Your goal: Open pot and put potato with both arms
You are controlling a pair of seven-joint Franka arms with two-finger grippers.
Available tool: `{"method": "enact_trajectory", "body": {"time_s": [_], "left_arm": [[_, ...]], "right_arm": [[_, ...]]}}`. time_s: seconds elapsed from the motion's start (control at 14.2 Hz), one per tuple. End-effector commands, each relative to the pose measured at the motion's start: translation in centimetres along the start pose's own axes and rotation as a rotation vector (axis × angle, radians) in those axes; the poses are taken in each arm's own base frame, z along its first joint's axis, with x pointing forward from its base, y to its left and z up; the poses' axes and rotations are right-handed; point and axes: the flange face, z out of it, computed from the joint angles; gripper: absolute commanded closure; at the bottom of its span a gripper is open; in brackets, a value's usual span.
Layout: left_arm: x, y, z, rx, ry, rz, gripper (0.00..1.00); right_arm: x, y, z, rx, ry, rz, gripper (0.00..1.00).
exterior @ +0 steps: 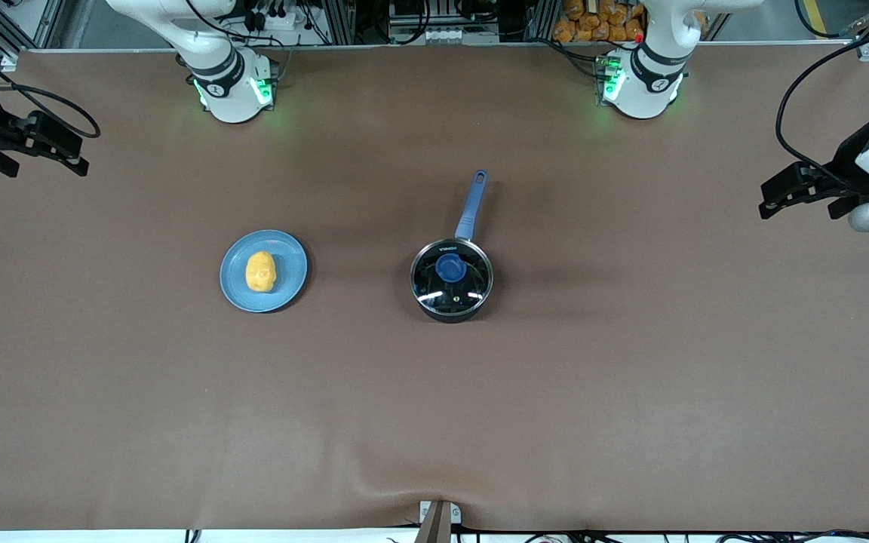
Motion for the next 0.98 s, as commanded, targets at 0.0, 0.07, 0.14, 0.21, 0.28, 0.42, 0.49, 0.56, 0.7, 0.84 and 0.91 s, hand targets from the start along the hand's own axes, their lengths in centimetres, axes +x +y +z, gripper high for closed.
{"method": "enact_trajectory", "body": {"time_s": [0.0,0.07,0.14,0.21,0.28,0.42,0.49,0.56,0.7,0.84,0.91], "left_arm": [[-0.8,0.4,-0.1,-0.02,0.005,-0.059,0.0],[-0.7,0.8,0.7,-0.02,0.003,-0.07,0.0],[-0.5,1.2,1.7,-0.021,0.009,-0.077,0.0],[-0.4,1.5,2.4,-0.022,0.013,-0.086,0.0],[-0.3,1.7,2.7,-0.023,0.01,-0.084,0.0],[0.1,3.4,3.7,-0.03,-0.01,-0.084,0.0],[0.2,4.3,3.7,-0.029,-0.009,-0.107,0.0],[0.4,4.9,3.8,-0.03,-0.01,-0.118,0.0],[0.5,6.7,4.0,-0.033,-0.012,-0.113,0.0],[0.3,8.7,4.5,-0.024,-0.018,-0.09,0.0],[0.4,8.8,4.6,-0.026,-0.019,-0.088,0.0]], "right_arm": [[0.0,0.4,-0.2,0.015,-0.005,-0.002,0.0],[0.0,0.4,-0.2,0.015,-0.005,-0.002,0.0],[0.0,0.4,-0.2,0.015,-0.005,-0.002,0.0],[0.0,0.4,-0.2,0.015,-0.005,-0.002,0.0],[0.0,0.4,-0.2,0.015,-0.005,-0.002,0.0],[0.0,0.5,-0.2,0.017,-0.005,0.0,0.0],[0.0,0.5,-0.2,0.017,-0.005,0.0,0.0],[0.0,0.5,-0.2,0.017,-0.005,0.0,0.0],[0.0,0.5,-0.2,0.017,-0.005,0.0,0.0],[0.1,0.5,-0.1,0.017,-0.006,0.0,0.0],[0.1,0.5,-0.1,0.017,-0.006,-0.002,0.0]]}}
